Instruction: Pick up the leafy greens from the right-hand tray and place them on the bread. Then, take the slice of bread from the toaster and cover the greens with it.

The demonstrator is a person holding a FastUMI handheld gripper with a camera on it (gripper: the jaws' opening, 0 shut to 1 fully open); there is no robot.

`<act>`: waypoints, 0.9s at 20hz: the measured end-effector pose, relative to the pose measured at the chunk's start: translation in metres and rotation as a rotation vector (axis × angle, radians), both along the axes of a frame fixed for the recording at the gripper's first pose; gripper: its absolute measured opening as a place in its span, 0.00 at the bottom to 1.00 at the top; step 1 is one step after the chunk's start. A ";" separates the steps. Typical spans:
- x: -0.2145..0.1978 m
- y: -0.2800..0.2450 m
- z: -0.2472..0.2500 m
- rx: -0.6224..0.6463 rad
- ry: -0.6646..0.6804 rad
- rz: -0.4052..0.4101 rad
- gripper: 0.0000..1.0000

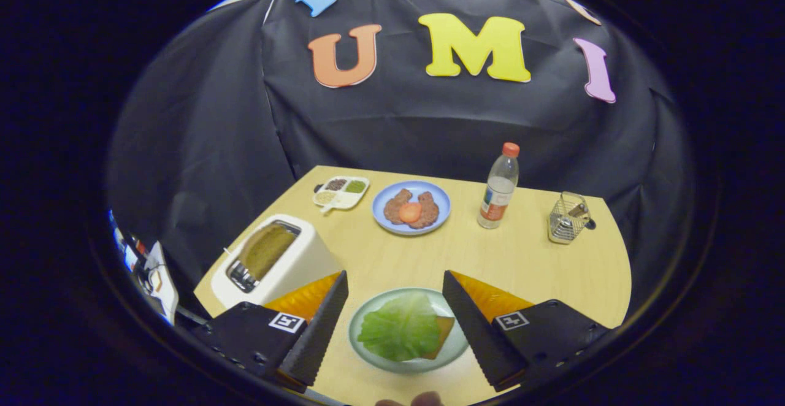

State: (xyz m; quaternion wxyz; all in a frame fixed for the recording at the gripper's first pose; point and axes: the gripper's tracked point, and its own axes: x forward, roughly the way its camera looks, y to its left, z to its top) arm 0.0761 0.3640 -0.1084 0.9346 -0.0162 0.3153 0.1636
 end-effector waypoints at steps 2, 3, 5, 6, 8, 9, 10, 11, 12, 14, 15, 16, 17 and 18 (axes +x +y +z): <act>-0.013 0.026 0.018 0.017 0.017 -0.005 0.96; -0.017 0.044 0.025 0.028 0.021 -0.003 0.96; -0.026 0.073 0.028 0.033 0.042 0.001 0.96; -0.030 0.087 0.026 0.031 0.055 -0.001 0.97; -0.035 0.109 0.020 0.019 0.078 -0.013 0.97; -0.036 0.119 0.016 0.016 0.082 -0.025 0.97; -0.035 0.128 0.012 0.015 0.086 -0.037 0.96; -0.034 0.137 0.007 0.010 0.091 -0.047 0.95; -0.032 0.144 0.002 0.007 0.099 -0.058 0.93; -0.027 0.155 -0.009 0.006 0.125 -0.086 0.93; -0.025 0.160 -0.015 0.007 0.142 -0.094 0.89; -0.022 0.162 -0.020 0.005 0.157 -0.107 0.87; -0.018 0.164 -0.025 0.002 0.166 -0.121 0.86; -0.016 0.167 -0.029 -0.004 0.173 -0.130 0.84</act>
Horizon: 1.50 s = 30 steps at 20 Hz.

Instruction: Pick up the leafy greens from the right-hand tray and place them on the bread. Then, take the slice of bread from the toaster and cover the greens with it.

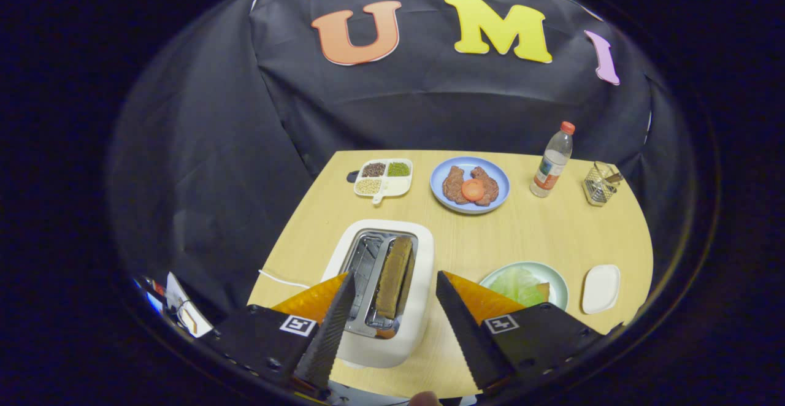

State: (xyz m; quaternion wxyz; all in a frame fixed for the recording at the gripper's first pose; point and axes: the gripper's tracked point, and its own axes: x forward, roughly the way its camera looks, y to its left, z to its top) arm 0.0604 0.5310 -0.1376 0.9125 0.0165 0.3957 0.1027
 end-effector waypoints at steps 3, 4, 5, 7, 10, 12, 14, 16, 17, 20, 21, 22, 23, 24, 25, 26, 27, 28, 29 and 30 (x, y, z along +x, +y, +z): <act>0.006 0.004 -0.013 -0.035 0.019 -0.025 0.63; 0.008 0.005 -0.018 -0.038 0.034 -0.036 0.59; 0.010 0.006 -0.022 -0.044 0.044 -0.045 0.56; 0.015 0.001 -0.025 -0.064 0.050 -0.076 0.47; 0.019 0.002 -0.031 -0.050 0.078 -0.095 0.24; 0.019 0.006 -0.027 -0.040 0.084 -0.083 0.13; 0.019 0.005 -0.021 -0.048 0.069 -0.064 0.12; 0.020 0.005 -0.012 -0.047 0.056 -0.051 0.02; 0.019 0.006 -0.006 -0.043 0.052 -0.045 0.02; 0.017 0.005 0.015 -0.015 0.030 -0.041 0.02; 0.016 0.004 0.021 -0.008 0.022 -0.039 0.02; 0.017 0.002 0.027 -0.002 0.013 -0.040 0.02; 0.017 -0.001 0.033 0.006 0.007 -0.038 0.02; 0.015 -0.002 0.039 0.017 0.003 -0.037 0.02; 0.015 -0.004 0.044 0.027 -0.003 -0.035 0.02; 0.014 -0.005 0.049 0.038 -0.008 -0.031 0.02; 0.013 -0.008 0.055 0.047 -0.016 -0.029 0.02; 0.012 -0.011 0.062 0.055 -0.025 -0.024 0.02; 0.011 -0.013 0.068 0.067 -0.034 -0.015 0.02; 0.009 -0.015 0.074 0.084 -0.041 -0.009 0.02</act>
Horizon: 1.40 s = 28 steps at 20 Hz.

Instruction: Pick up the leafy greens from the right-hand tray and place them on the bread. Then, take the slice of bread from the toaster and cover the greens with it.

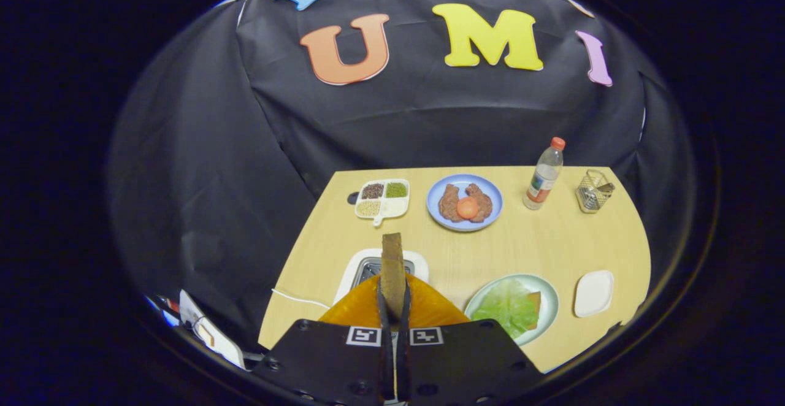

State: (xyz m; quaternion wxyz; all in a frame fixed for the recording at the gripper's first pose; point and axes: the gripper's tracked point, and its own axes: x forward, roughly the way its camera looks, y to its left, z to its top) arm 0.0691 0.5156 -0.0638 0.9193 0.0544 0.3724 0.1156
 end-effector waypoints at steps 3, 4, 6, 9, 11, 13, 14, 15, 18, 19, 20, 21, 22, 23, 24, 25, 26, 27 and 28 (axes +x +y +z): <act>-0.006 -0.014 0.021 0.059 -0.011 0.010 0.02; -0.007 -0.023 0.028 0.072 -0.019 0.012 0.02; -0.009 -0.042 0.039 0.111 -0.028 0.009 0.02; -0.009 -0.081 0.048 0.149 -0.031 -0.013 0.02; -0.007 -0.109 0.046 0.162 -0.026 -0.035 0.02; -0.007 -0.134 0.039 0.170 -0.015 -0.054 0.02; -0.007 -0.143 0.034 0.176 -0.006 -0.059 0.02; -0.008 -0.151 0.027 0.186 0.008 -0.054 0.02; -0.012 -0.167 -0.007 0.222 0.089 -0.041 0.02; -0.012 -0.174 -0.018 0.216 0.105 -0.043 0.02; -0.012 -0.178 -0.029 0.218 0.116 -0.042 0.02; -0.012 -0.181 -0.039 0.223 0.130 -0.042 0.02; -0.013 -0.182 -0.050 0.234 0.148 -0.040 0.02; -0.014 -0.182 -0.061 0.245 0.168 -0.041 0.02; -0.013 -0.181 -0.071 0.252 0.182 -0.041 0.02; -0.012 -0.181 -0.079 0.254 0.190 -0.038 0.02; -0.009 -0.182 -0.088 0.254 0.193 -0.039 0.02; -0.008 -0.182 -0.097 0.257 0.200 -0.050 0.02; -0.007 -0.180 -0.103 0.267 0.209 -0.064 0.02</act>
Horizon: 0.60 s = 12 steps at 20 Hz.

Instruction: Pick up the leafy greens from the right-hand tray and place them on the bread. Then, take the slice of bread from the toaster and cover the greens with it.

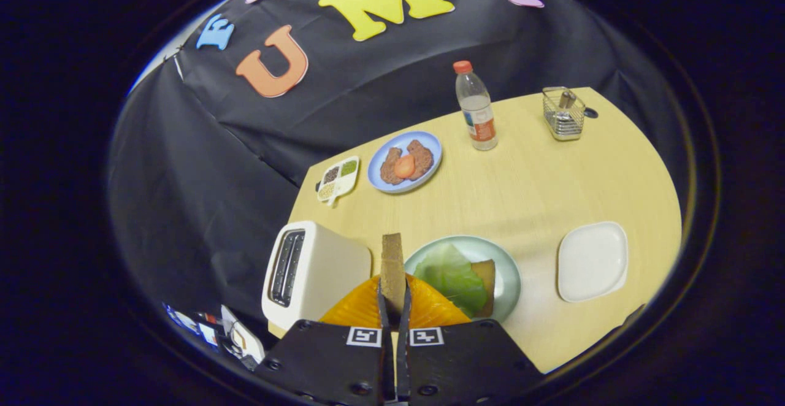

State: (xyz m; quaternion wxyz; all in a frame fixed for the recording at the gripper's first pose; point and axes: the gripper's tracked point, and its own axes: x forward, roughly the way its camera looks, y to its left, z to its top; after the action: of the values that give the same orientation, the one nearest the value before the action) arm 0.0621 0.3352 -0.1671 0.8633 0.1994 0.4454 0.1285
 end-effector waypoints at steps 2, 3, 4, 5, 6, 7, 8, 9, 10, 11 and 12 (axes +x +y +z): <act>0.003 0.002 -0.012 0.013 0.013 -0.027 0.02; 0.004 0.002 -0.017 0.013 0.015 -0.038 0.02; 0.005 0.003 -0.022 0.011 0.015 -0.047 0.02; 0.007 0.002 -0.027 0.009 0.016 -0.057 0.02; 0.008 0.002 -0.035 0.004 0.022 -0.064 0.02; 0.008 0.003 -0.041 0.002 0.029 -0.065 0.02; 0.008 0.002 -0.046 0.001 0.033 -0.072 0.02; 0.009 0.002 -0.048 -0.001 0.026 -0.078 0.02; 0.011 0.001 -0.051 -0.010 0.016 -0.079 0.02; 0.011 -0.001 -0.055 -0.027 0.008 -0.074 0.02; 0.012 -0.001 -0.062 -0.057 0.007 -0.069 0.02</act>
State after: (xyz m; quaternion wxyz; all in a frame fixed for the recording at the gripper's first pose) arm 0.0744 0.3340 -0.2288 0.8711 0.1905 0.4446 0.0855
